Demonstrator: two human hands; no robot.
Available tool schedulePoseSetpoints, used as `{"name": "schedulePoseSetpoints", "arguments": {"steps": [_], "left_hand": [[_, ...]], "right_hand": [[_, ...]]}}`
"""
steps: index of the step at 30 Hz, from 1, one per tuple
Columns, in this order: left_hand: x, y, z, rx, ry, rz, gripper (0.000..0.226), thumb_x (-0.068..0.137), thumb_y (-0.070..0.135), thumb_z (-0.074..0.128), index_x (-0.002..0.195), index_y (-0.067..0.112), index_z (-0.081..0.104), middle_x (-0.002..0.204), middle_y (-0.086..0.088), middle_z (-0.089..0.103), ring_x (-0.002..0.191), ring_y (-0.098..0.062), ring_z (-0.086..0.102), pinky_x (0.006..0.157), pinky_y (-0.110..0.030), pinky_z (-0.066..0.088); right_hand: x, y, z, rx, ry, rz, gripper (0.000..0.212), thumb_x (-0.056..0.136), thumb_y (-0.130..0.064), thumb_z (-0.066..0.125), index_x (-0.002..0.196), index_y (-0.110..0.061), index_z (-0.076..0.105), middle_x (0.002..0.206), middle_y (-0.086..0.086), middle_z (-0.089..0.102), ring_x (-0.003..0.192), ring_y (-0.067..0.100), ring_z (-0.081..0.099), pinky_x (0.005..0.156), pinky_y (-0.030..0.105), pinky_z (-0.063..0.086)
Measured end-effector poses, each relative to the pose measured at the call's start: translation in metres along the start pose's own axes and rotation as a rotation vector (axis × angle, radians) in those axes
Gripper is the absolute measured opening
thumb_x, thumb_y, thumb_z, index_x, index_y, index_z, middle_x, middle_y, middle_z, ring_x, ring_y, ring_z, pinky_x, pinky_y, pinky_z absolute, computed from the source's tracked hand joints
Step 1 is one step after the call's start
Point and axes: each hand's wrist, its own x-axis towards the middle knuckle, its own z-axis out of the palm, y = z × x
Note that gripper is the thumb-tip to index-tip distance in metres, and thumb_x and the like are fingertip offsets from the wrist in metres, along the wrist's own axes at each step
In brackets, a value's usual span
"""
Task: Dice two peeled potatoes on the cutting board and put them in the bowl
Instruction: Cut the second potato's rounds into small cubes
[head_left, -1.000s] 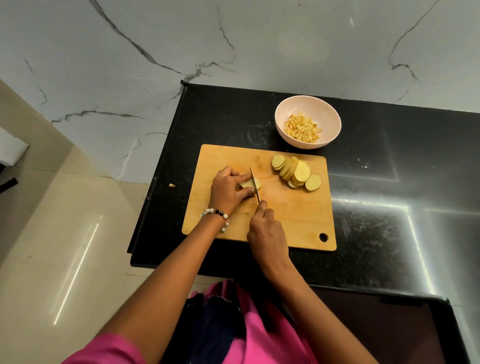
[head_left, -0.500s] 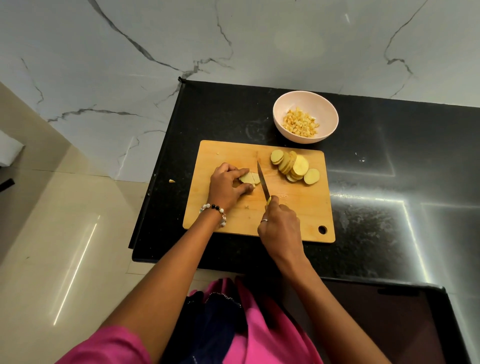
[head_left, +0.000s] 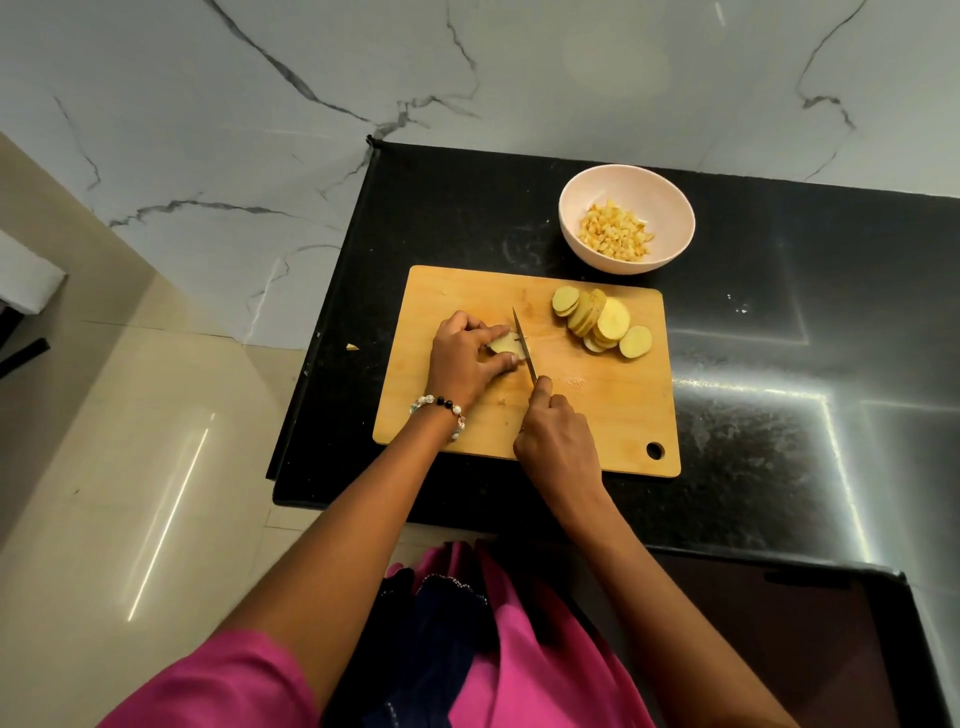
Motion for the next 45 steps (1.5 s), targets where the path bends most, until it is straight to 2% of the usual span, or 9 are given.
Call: {"name": "schedulePoseSetpoints", "arguments": {"steps": [6,9,15,23,27,31,37,42,45], "left_hand": [[-0.001,-0.001,0.003,0.016,0.025,0.001,0.047,0.073,0.028,0.079,0.115,0.011,0.067,0.101,-0.008,0.055,0.101,-0.023,0.049,0.088,-0.028,0.042],[-0.001,-0.002,0.000,0.003,0.005,0.006,0.049,0.072,0.029,0.079,0.117,0.013,0.067,0.101,-0.004,0.053,0.100,-0.020,0.048,0.085,-0.023,0.040],[-0.001,-0.005,-0.008,-0.011,-0.061,0.017,0.059,0.069,0.032,0.080,0.122,0.014,0.063,0.107,-0.005,0.054,0.102,-0.017,0.050,0.091,-0.028,0.045],[-0.001,-0.006,-0.008,-0.015,-0.031,0.004,0.057,0.071,0.028,0.080,0.123,0.013,0.062,0.107,-0.003,0.053,0.093,-0.007,0.045,0.080,-0.010,0.037],[0.001,-0.005,-0.007,-0.015,-0.023,0.009,0.053,0.072,0.024,0.080,0.121,0.012,0.064,0.106,-0.004,0.056,0.094,-0.014,0.052,0.085,-0.022,0.047],[0.001,-0.004,-0.005,-0.018,-0.015,0.006,0.050,0.072,0.023,0.080,0.118,0.010,0.065,0.104,-0.006,0.057,0.096,-0.019,0.054,0.087,-0.028,0.049],[0.001,-0.005,-0.001,-0.023,-0.010,0.000,0.045,0.074,0.023,0.078,0.115,0.008,0.066,0.100,-0.009,0.058,0.094,-0.023,0.056,0.085,-0.038,0.050],[0.000,-0.007,-0.001,-0.020,0.010,0.016,0.044,0.075,0.023,0.078,0.114,0.009,0.067,0.097,-0.008,0.057,0.092,-0.024,0.056,0.083,-0.040,0.050],[0.000,-0.008,0.000,-0.008,0.018,0.025,0.044,0.075,0.025,0.077,0.115,0.009,0.067,0.097,-0.007,0.057,0.092,-0.023,0.055,0.083,-0.039,0.049]], "right_hand": [[-0.028,0.006,0.005,0.036,-0.017,0.008,0.057,0.089,0.002,0.035,0.144,0.010,0.020,0.110,0.026,0.057,0.082,0.041,0.060,0.062,0.036,0.035],[-0.022,0.009,0.003,0.091,-0.030,0.034,0.056,0.091,-0.002,0.034,0.145,0.006,0.020,0.116,0.025,0.056,0.092,0.041,0.057,0.073,0.041,0.043],[0.007,0.002,-0.004,0.195,0.037,0.016,0.053,0.091,-0.001,0.036,0.143,0.005,0.027,0.108,0.026,0.060,0.091,0.040,0.057,0.075,0.043,0.045],[0.011,0.001,-0.005,0.176,0.005,0.018,0.053,0.092,-0.005,0.037,0.144,0.002,0.027,0.111,0.024,0.059,0.094,0.038,0.056,0.078,0.042,0.045],[0.013,-0.002,-0.003,0.196,-0.004,0.019,0.052,0.093,-0.006,0.038,0.143,0.001,0.028,0.108,0.022,0.060,0.091,0.038,0.057,0.078,0.044,0.048],[0.013,-0.008,-0.001,0.149,-0.019,0.027,0.055,0.093,-0.004,0.036,0.146,0.003,0.022,0.112,0.024,0.058,0.093,0.039,0.057,0.079,0.043,0.047],[0.019,-0.015,0.002,0.056,0.021,-0.021,0.054,0.091,0.000,0.032,0.143,0.009,0.021,0.108,0.025,0.059,0.087,0.039,0.059,0.069,0.037,0.041],[-0.005,-0.010,0.004,0.071,0.019,-0.031,0.053,0.087,0.005,0.038,0.139,0.014,0.028,0.098,0.029,0.060,0.074,0.043,0.061,0.057,0.034,0.032],[-0.019,-0.005,0.002,0.056,-0.048,-0.025,0.057,0.090,-0.001,0.036,0.143,0.009,0.020,0.109,0.025,0.057,0.085,0.041,0.059,0.063,0.037,0.038]]}}
